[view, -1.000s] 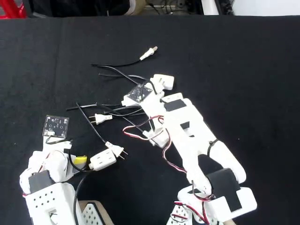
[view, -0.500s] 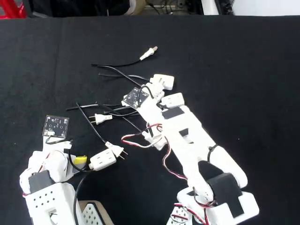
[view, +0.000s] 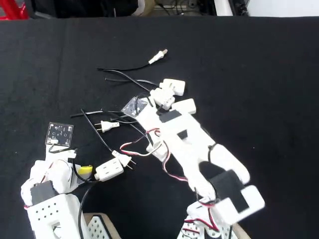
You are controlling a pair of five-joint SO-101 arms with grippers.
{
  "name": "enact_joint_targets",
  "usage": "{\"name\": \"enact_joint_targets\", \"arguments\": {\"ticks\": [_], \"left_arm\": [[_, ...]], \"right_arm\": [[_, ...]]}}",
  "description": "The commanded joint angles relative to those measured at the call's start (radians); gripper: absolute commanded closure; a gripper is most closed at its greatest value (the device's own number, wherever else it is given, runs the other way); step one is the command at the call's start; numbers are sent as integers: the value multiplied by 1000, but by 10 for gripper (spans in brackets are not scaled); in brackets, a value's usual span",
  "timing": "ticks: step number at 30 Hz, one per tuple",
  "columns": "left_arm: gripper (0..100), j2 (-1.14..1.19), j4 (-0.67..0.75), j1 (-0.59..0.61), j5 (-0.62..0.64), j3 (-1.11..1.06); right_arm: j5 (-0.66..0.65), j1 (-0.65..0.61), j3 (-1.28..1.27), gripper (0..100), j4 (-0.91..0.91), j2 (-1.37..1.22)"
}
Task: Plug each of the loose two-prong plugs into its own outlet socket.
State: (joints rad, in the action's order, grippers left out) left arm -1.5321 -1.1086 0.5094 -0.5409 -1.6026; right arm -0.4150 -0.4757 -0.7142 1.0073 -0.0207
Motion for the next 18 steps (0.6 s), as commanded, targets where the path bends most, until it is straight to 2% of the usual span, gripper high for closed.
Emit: {"name": "enact_joint_targets", "arguments": {"ticks": [1, 4, 15, 18], "left_arm": [[604, -3, 20, -13, -9, 7], [604, -3, 20, -13, -9, 7], [604, -3, 20, -13, -9, 7], [604, -3, 20, -13, -9, 7]], "right_arm": [[12, -55, -1, 804, 25, -47], [61, -84, -7, 803, 21, -50], [64, -84, -8, 811, 9, -47], [66, -84, -8, 910, 8, -44]]}}
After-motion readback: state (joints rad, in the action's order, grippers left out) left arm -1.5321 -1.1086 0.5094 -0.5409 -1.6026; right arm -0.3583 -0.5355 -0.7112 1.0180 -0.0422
